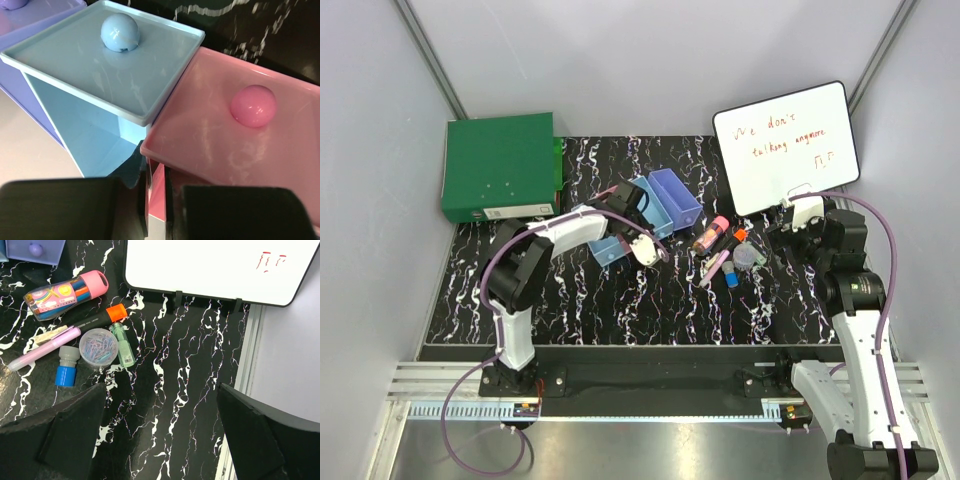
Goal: Sort the stationery into containers
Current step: Move the storage box to the center of the board.
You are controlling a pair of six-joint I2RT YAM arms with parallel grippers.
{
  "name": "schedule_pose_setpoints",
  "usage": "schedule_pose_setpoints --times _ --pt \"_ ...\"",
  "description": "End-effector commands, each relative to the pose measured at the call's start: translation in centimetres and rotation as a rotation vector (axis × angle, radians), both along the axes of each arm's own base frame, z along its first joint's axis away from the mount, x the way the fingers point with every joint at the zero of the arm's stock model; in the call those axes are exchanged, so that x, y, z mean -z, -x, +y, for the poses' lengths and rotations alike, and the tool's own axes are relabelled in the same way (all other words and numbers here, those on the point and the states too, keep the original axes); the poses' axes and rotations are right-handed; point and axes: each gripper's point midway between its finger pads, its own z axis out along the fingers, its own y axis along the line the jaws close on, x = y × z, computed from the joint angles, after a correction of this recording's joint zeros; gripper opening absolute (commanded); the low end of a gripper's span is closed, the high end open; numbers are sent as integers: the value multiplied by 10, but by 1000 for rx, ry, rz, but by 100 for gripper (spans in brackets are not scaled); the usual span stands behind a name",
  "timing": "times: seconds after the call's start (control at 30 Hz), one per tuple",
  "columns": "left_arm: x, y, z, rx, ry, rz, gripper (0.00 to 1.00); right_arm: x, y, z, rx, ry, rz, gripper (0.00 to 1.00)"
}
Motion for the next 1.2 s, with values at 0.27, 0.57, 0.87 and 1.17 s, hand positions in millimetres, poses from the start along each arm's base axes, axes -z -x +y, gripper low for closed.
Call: schedule_pose_setpoints --times 0.27,0.57,0.87,1.17 --pt "49 -19 -4 334 -112 -73 0 -7 -10 -4 29 -3 -47 100" --pt "43 -8 -15 360 -38 -49 33 1 -9 -5 33 3 -40 100" --pt "39 8 -12 352 -5 -23 61 -2 -10 -5 38 -1 -53 100" --pt "5 3 -25 321 121 -91 61 -4 -9 -5 38 -4 -62 100"
